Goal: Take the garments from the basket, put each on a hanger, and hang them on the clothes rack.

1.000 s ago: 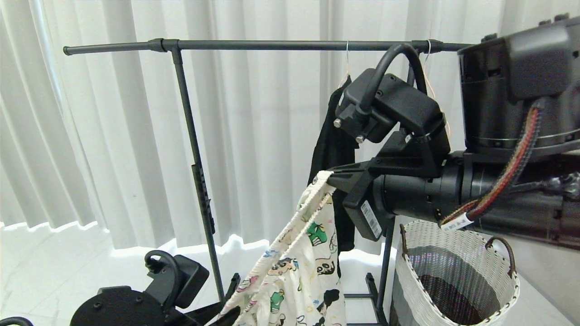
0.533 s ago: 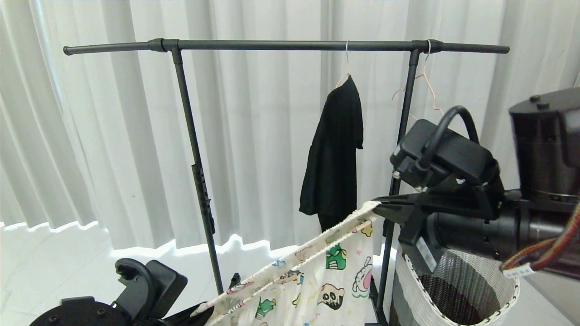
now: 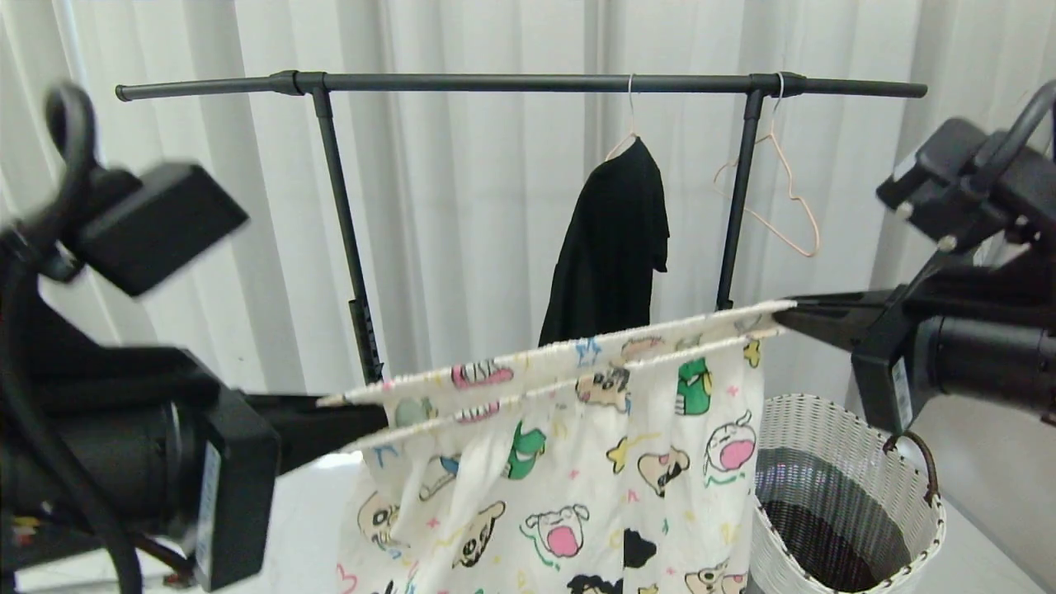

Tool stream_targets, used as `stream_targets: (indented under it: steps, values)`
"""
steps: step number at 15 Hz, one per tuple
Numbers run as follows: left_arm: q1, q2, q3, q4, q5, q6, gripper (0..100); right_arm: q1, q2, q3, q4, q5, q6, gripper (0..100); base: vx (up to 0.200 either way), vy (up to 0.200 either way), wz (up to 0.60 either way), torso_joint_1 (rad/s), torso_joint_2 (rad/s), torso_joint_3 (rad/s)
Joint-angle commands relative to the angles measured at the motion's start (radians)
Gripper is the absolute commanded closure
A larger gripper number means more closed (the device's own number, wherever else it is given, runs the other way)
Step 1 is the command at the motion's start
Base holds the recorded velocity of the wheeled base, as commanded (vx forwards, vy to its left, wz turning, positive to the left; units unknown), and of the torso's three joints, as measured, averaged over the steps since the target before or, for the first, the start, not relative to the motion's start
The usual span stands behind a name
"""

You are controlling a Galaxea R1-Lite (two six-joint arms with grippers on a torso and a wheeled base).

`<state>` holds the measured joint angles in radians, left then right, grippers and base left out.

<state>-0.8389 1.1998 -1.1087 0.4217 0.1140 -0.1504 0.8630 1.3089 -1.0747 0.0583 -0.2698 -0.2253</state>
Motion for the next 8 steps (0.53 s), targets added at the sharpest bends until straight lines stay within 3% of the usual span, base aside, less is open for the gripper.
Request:
stream_targets:
  steps: [1, 4, 8]
  values:
    - [0.044, 0.138, -0.304, 0.118, -0.017, 0.002, 100, -0.076, 0.033, -0.145, 0.031, 0.001, -0.002, 100, 0.0, 0.0, 0.0, 0.0, 0.0, 0.0]
    - [0.054, 0.182, -0.39, 0.117, 0.101, 0.002, 100, -0.119, 0.062, -0.252, 0.064, 0.003, -0.003, 100, 0.0, 0.0, 0.0, 0.0, 0.0, 0.0]
    - [0.037, 0.161, -0.381, 0.117, 0.107, 0.003, 100, -0.119, 0.041, -0.252, 0.107, 0.007, -0.005, 100, 0.0, 0.0, 0.0, 0.0, 0.0, 0.0]
